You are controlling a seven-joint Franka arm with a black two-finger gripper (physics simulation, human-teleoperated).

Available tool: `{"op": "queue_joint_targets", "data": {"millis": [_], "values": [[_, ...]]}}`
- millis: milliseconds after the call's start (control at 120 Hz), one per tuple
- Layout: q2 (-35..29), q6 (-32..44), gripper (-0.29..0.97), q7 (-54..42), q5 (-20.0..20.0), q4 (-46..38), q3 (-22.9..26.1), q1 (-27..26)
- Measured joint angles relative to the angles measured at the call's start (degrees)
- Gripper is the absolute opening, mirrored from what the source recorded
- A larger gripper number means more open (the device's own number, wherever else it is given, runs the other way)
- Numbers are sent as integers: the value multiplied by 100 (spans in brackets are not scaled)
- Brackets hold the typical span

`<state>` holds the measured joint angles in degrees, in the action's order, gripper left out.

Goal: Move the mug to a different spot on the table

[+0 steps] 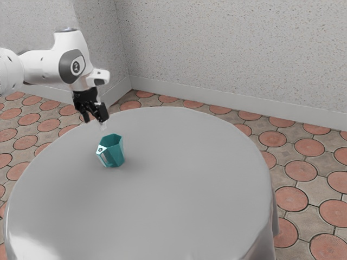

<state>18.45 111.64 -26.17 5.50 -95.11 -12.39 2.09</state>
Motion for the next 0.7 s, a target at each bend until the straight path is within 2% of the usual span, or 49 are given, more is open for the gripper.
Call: {"op": "queue_joint_targets", "data": {"millis": [358,700], "values": [[388,490,68,-469,279,-364,-15,102],[715,816,68,-781,386,-466,-26,116]]}}
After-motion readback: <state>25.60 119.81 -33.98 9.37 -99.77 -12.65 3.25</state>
